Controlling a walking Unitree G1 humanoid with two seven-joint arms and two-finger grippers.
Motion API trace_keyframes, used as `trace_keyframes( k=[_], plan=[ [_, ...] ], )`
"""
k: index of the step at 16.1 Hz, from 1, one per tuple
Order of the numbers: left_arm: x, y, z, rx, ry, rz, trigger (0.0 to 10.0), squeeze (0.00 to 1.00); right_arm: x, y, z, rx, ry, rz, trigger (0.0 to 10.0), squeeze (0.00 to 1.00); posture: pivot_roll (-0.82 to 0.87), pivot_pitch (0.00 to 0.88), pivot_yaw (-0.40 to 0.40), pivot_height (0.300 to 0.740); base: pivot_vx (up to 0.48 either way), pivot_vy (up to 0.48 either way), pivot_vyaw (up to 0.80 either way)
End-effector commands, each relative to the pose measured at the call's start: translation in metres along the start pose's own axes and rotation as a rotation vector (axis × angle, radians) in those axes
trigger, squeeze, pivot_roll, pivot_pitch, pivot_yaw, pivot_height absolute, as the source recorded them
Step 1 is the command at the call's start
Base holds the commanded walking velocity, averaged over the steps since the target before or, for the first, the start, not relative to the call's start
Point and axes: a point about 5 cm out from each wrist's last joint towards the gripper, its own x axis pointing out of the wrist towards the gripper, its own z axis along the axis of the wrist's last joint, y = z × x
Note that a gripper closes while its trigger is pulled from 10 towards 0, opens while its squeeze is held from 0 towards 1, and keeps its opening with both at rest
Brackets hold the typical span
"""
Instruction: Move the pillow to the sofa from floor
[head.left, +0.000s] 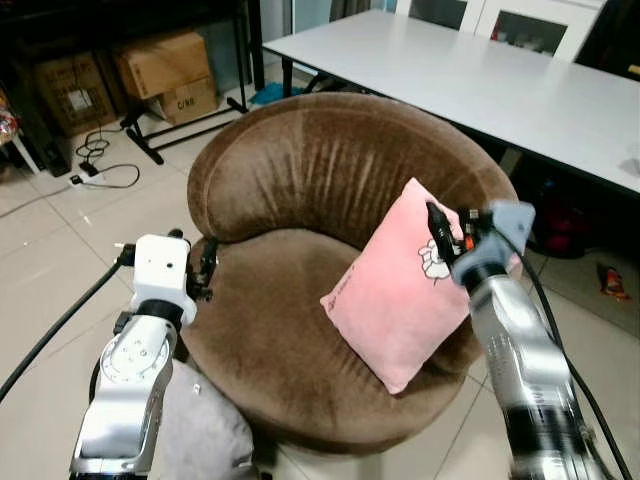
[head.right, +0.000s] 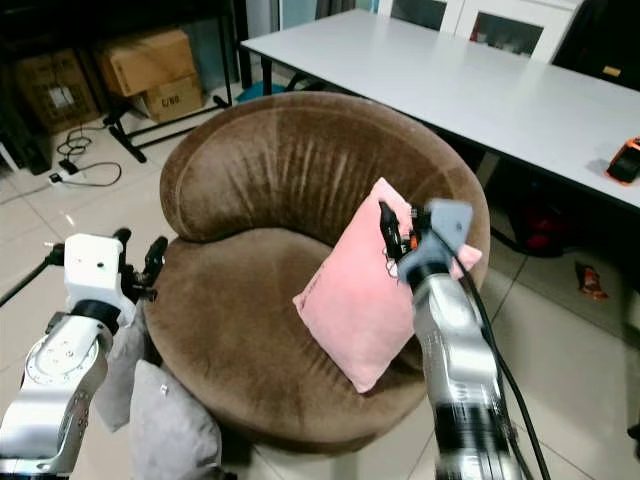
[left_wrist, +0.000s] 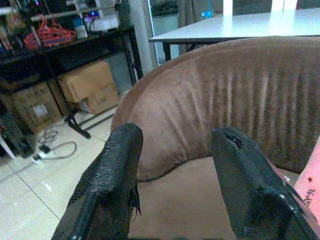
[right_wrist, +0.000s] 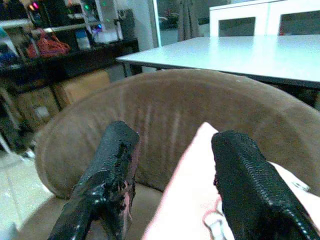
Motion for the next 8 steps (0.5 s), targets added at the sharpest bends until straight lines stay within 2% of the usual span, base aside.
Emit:
trace_keyframes(
  k=[1, 3, 4, 6, 8],
  plan=[
    [-0.001, -0.003, -0.001, 0.040, -0.004, -0.002, 10.0, 0.00, -0.003, 0.003, 0.006, -0.018, -0.004, -0.003, 10.0, 0.00, -0.04, 0.000, -0.026, 0.740, 0.000, 0.000, 0.00],
    [-0.007, -0.006, -0.003, 0.030, -0.016, 0.027, 10.0, 0.00, -0.033, 0.006, -0.014, -0.061, 0.112, -0.018, 10.0, 0.00, -0.05, 0.000, -0.014, 0.740, 0.000, 0.000, 0.00],
    [-0.012, -0.007, -0.005, 0.029, -0.012, 0.023, 10.0, 0.00, -0.041, 0.008, -0.021, -0.081, 0.143, -0.022, 10.0, 0.00, -0.06, 0.000, -0.010, 0.740, 0.000, 0.000, 0.00],
    [-0.018, -0.008, -0.007, 0.027, -0.004, 0.024, 10.0, 0.00, -0.045, 0.005, -0.027, -0.121, 0.192, -0.057, 10.0, 0.00, -0.05, 0.000, -0.009, 0.740, 0.000, 0.000, 0.00],
    [-0.023, -0.008, -0.009, 0.025, 0.009, 0.037, 10.0, 0.00, -0.046, 0.004, -0.026, -0.102, 0.203, -0.080, 10.0, 0.00, -0.05, 0.000, -0.010, 0.740, 0.000, 0.000, 0.00]
  ],
)
